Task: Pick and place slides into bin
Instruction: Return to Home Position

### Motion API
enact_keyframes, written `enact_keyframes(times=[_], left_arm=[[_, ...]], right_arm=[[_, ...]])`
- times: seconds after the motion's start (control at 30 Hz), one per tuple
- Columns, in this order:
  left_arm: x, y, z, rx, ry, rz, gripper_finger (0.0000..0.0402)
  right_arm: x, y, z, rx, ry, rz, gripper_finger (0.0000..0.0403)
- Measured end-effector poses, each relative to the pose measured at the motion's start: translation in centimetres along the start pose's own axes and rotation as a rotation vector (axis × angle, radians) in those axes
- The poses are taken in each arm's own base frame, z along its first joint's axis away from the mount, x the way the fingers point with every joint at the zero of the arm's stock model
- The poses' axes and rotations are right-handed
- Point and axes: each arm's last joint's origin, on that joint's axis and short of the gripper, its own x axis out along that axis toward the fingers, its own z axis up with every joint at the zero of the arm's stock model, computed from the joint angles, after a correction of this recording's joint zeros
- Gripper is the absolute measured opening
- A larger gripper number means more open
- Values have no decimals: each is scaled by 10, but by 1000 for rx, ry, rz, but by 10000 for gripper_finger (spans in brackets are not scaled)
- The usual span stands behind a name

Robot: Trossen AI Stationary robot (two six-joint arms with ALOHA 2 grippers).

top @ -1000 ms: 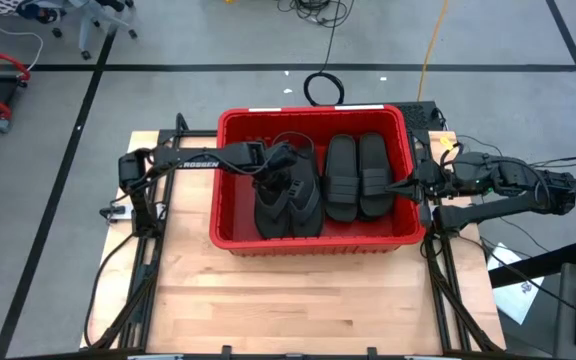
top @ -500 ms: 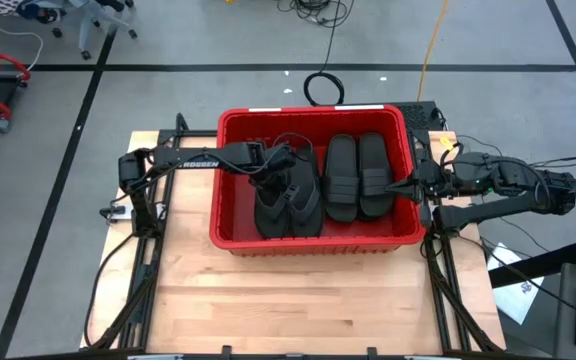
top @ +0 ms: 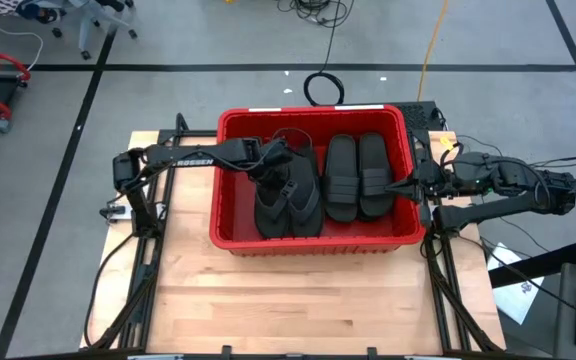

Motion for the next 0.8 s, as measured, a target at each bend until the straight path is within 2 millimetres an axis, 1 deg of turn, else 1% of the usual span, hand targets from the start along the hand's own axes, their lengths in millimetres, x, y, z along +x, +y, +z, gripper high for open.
enact_keyframes(times=[0.07,0.17,0.27,0.33,0.37,0.43,0.47,0.53,0.6,0.63,0.67,0.7,0.77,0.8], left_arm=[[-6,1,1,2,-12,20,278],[-23,4,4,16,-49,21,278],[-44,2,4,118,-99,-4,278],[-61,0,-2,189,-117,-9,274],[-70,-3,-4,237,-154,-19,266],[-94,-13,-10,376,-265,-27,236],[-104,-22,-17,494,-318,-37,213],[-129,-46,-33,789,-467,-106,155],[-145,-69,-54,1077,-573,-175,90],[-152,-79,-62,1183,-630,-203,59],[-157,-85,-69,1248,-661,-220,32],[-158,-87,-75,1270,-658,-224,16],[-156,-89,-80,1222,-635,-210,14],[-153,-87,-83,1172,-602,-174,17]], right_arm=[[0,0,0,0,-1,0,0],[0,0,0,0,0,0,0],[0,0,0,1,-1,0,0],[0,0,1,33,-8,3,0],[0,0,1,47,-12,3,0],[0,0,2,52,-23,7,0],[-1,1,3,48,-30,23,0],[-1,2,4,31,-41,75,0],[-2,3,5,22,-52,107,0],[-2,3,5,21,-53,113,0],[-2,3,5,22,-51,113,0],[-2,3,5,27,-51,113,0],[-3,3,5,40,-51,113,0],[-4,3,4,44,-48,113,0]])
